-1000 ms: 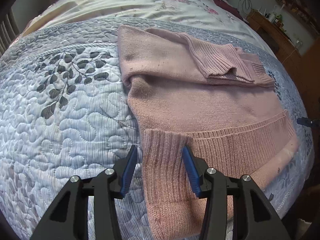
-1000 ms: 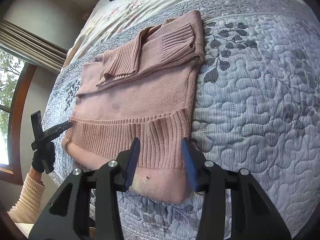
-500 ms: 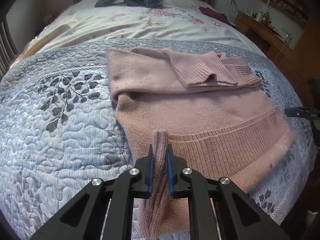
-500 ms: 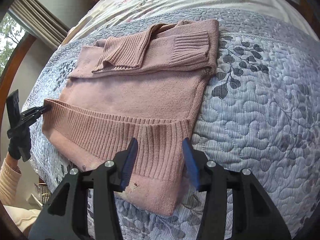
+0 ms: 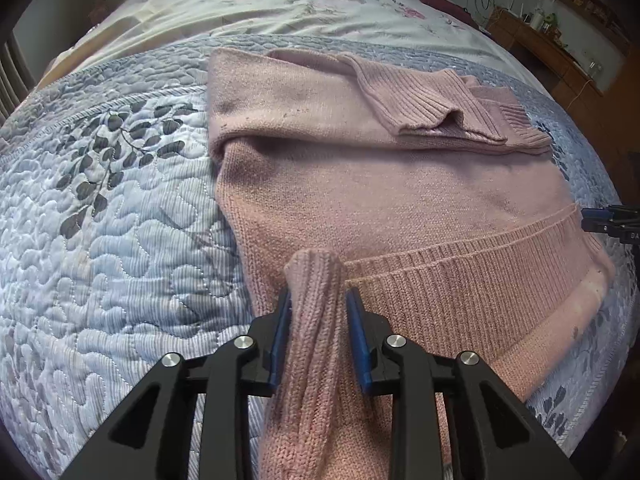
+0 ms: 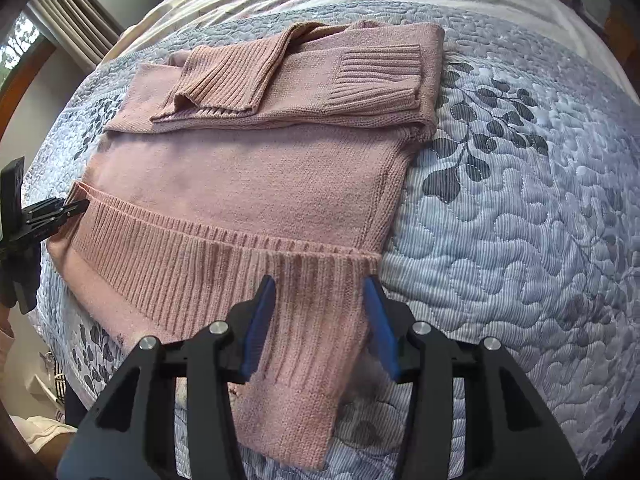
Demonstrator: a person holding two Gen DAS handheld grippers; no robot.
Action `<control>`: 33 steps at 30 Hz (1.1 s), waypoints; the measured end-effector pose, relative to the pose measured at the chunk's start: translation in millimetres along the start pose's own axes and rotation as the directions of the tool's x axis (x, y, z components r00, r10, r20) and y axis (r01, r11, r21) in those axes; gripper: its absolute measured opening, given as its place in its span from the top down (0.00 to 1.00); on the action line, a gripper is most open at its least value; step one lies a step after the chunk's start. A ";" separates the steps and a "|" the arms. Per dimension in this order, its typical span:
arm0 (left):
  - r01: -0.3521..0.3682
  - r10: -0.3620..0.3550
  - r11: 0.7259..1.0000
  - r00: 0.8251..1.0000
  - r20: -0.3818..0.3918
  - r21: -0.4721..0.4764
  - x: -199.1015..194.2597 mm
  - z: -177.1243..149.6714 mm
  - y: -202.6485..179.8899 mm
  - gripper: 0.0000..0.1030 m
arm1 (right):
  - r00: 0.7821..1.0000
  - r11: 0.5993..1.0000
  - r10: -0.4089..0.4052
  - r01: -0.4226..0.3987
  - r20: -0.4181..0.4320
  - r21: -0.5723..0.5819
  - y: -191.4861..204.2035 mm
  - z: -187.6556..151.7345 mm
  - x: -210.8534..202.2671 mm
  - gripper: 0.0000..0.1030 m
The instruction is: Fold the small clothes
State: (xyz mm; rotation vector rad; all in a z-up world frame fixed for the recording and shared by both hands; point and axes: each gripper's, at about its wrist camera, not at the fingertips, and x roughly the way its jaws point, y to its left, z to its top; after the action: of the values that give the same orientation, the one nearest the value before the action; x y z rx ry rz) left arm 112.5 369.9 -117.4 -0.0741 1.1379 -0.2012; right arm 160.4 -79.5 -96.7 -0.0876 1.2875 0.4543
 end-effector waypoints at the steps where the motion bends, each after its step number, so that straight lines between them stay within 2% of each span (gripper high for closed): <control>1: 0.002 -0.002 1.000 1.000 0.001 -0.003 -0.3 -0.7 0.3 0.74 | 1.000 1.000 0.000 0.000 0.005 0.009 -2.1 -0.1 -2.1 0.52; 3: 0.005 -0.005 1.000 1.000 0.002 -0.009 -0.6 -1.5 0.7 0.74 | 1.000 1.000 -0.016 0.016 0.001 0.017 -4.9 1.4 -1.9 0.51; 6: 0.008 -0.008 1.000 1.000 0.000 -0.021 0.6 -0.3 1.2 0.74 | 1.000 1.000 0.002 -0.001 -0.030 0.015 -4.7 2.5 5.1 0.53; 8: 0.003 -0.003 1.000 1.000 0.001 -0.024 0.4 0.1 0.6 0.74 | 0.999 1.000 -0.007 0.007 -0.042 0.013 -2.4 2.1 9.4 0.70; 9: -0.002 0.002 1.000 1.000 0.000 -0.024 -0.3 0.0 0.1 0.76 | 0.999 1.000 -0.026 0.026 -0.038 0.011 -1.8 1.8 9.2 0.73; 11: -0.020 0.020 1.000 1.000 0.003 -0.023 -3.8 -0.5 -1.1 0.86 | 0.999 0.999 -0.035 0.035 -0.018 0.016 -1.6 0.3 4.7 0.90; 13: -0.024 0.025 0.999 1.000 0.017 -0.022 -11.3 -2.3 -3.2 0.88 | 1.000 0.999 -0.017 0.016 0.012 0.035 -2.2 -3.1 -5.2 0.91; 17: -0.003 0.003 1.000 0.996 0.090 -0.008 -40.0 -10.7 -13.7 0.89 | 0.996 1.000 -0.014 0.015 0.085 -0.008 6.1 -17.3 -35.3 0.92; 23: 0.024 -0.018 0.999 0.985 0.173 -0.029 -77.8 -10.0 -18.7 0.89 | 0.984 0.998 0.062 -0.064 0.169 0.002 8.6 -20.9 -78.4 0.93; 26: 0.052 -0.036 0.997 0.973 0.229 -0.065 -96.6 7.6 -12.7 0.89 | 0.971 0.995 0.091 -0.095 0.220 0.007 9.5 -6.6 -100.2 0.93; 29: 0.069 -0.043 0.994 0.958 0.284 -0.082 -111.0 35.4 -8.7 0.89 | 0.959 0.996 0.086 -0.090 0.271 0.002 10.2 14.0 -119.9 0.93; 33: 0.041 -0.011 0.996 0.941 0.337 -0.082 -113.2 81.9 -5.4 0.89 | 0.949 0.998 0.049 -0.057 0.312 0.017 3.5 53.6 -130.4 0.93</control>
State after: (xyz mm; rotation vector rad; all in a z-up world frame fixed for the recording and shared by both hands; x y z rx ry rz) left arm 140.4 383.3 19.0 -0.1945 0.8036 -0.1546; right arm 181.0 -95.7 41.9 0.0396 0.9860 0.4770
